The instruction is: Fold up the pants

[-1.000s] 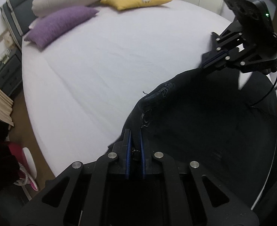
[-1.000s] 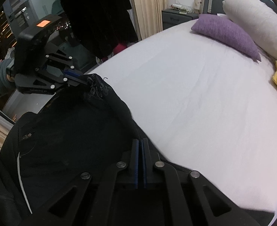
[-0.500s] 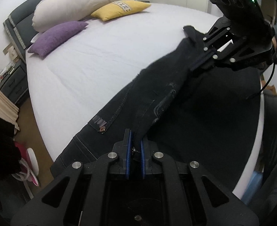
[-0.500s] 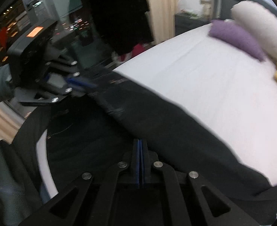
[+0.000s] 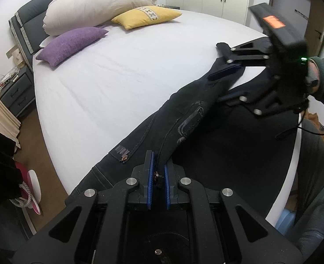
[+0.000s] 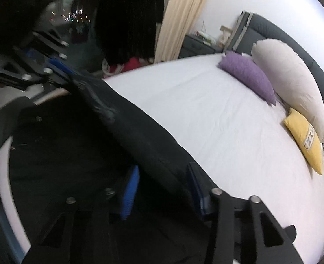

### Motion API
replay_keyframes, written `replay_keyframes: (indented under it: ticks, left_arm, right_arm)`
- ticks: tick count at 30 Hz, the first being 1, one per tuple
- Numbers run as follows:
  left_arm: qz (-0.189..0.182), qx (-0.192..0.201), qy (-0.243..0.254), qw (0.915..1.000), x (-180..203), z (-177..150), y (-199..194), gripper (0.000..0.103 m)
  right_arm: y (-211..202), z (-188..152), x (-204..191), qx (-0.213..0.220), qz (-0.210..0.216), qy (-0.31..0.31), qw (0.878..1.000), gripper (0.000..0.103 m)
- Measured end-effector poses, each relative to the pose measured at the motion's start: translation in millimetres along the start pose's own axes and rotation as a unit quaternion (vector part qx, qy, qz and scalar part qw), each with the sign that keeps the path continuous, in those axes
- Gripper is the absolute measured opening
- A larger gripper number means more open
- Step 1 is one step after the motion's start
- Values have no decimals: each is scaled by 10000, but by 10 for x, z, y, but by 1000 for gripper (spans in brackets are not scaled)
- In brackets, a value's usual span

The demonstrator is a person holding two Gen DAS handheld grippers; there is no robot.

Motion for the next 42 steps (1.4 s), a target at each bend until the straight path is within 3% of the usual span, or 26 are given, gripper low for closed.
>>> replay_keyframes:
  ticks: [2,3,4,10,16,26,31,42]
  left_arm:
    - [-4,-8,-17,10000,16,-29,-19,7]
    - [-7,-6,-20,10000,53,-68,-52,7]
    - [-1,-4,-13,10000,46,-50,-36,7]
    - [-57,19,127,9999,265,-251,-212,7]
    - [-216,-55,129,9997,398,-512,-265,7]
    - [-474,-548,482,9962,985,-1291,-136,7]
    - [-394,-593,794,9943,1181,-1390,-131,7]
    - [-494,-621,1087,9909,1298,-1431,-123,7]
  right_arm:
    - [89,42,13,-76,46,-30,10000,25]
    - [107,50,18,-116,65,-7,9999,11]
    - [44,41,47,-122,90,27,9999,9]
    - [-141,3,-11,-59,216,109,9997,5]
    - [-355,-283,-543,-258,415,-341,9982,5]
    - [-357,-771,-1266,-717,409,-871,9928,5]
    - [-432,-879,-1447,-848,227,-1073,9903,5]
    - [-511,-995,-1625,-956,70,-861,9917,5]
Point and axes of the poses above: each gripper's, at about its wrist camera, not at the fingertips, and y roughly the way its jaws point, x to its right, z to its top, the point moved 4 cm from there along y, roughly the way its jaws point, and after that the axes turned 4 degrees about y, right-handed, at the moved point
